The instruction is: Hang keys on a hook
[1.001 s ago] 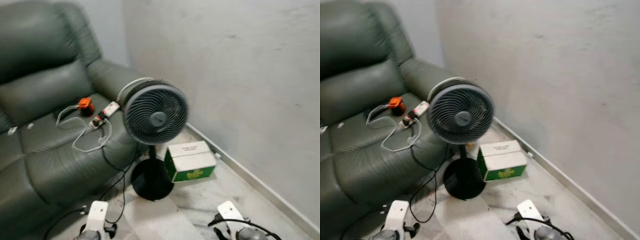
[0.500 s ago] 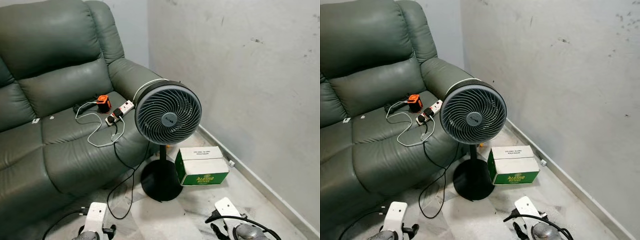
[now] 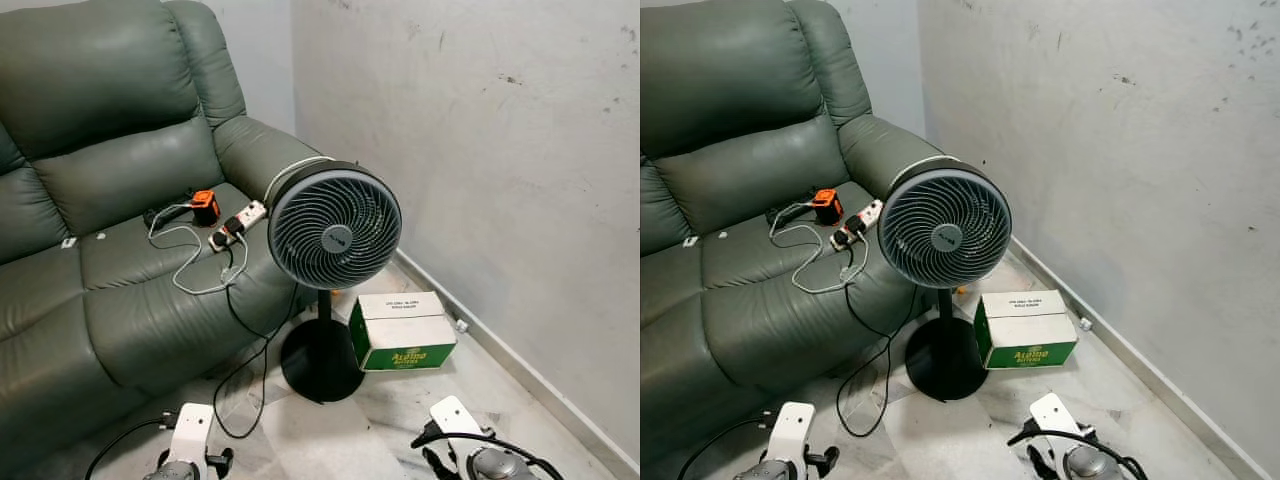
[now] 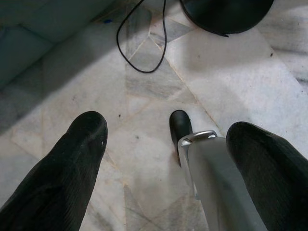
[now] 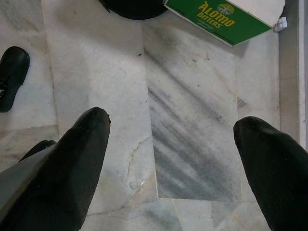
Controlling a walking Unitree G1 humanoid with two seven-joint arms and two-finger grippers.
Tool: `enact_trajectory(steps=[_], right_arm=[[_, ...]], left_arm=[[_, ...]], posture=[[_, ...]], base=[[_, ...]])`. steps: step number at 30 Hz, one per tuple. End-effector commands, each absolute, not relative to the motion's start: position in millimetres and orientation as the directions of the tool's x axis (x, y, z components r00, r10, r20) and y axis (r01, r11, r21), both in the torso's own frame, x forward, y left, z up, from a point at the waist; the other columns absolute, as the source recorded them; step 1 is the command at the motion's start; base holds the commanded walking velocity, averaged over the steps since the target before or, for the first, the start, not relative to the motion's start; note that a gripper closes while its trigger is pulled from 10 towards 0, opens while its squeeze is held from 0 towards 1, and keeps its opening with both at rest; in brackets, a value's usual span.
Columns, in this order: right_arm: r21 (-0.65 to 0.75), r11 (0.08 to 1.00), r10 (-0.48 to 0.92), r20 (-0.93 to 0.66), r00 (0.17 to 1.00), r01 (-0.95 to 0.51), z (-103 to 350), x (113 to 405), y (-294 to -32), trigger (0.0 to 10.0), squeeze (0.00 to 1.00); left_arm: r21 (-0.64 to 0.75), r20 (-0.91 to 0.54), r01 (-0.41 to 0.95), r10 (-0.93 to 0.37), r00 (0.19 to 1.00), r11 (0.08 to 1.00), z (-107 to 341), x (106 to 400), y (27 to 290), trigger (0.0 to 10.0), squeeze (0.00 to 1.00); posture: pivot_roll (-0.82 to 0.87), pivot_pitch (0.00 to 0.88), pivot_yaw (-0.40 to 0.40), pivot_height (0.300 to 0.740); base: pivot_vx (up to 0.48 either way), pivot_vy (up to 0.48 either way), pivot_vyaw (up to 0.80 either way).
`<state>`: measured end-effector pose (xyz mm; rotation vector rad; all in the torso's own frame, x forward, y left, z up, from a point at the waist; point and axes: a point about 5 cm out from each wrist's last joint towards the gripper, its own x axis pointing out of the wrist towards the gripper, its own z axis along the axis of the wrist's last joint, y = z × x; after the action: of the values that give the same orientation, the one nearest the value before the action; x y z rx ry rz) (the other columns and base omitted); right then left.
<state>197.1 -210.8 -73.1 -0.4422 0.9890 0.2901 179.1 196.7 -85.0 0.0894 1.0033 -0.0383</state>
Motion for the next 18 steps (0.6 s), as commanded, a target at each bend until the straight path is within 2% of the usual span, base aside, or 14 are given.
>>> enact_trajectory(steps=[1, 18], right_arm=[[-0.229, 0.868, 0.036, -0.856, 0.516, -0.441, -72.7, 197.7, -211.4, 10.0, 0.00], [-0.231, 0.864, 0.038, -0.857, 0.514, -0.448, -72.6, 197.6, -211.9, 10.0, 0.00]], left_arm=[[0.050, -0.840, 0.072, 0.003, 0.543, 0.996, -84.0, 180.9, 197.4, 10.0, 0.00], [0.040, -0.841, 0.068, -0.003, 0.541, 0.997, -84.2, 180.6, 196.6, 10.0, 0.00]], posture=[[0.02, 0.000, 0.005, 0.740], [0.01, 0.000, 0.003, 0.740]], base=[[0.000, -0.315, 0.00], [0.000, -0.353, 0.00]])
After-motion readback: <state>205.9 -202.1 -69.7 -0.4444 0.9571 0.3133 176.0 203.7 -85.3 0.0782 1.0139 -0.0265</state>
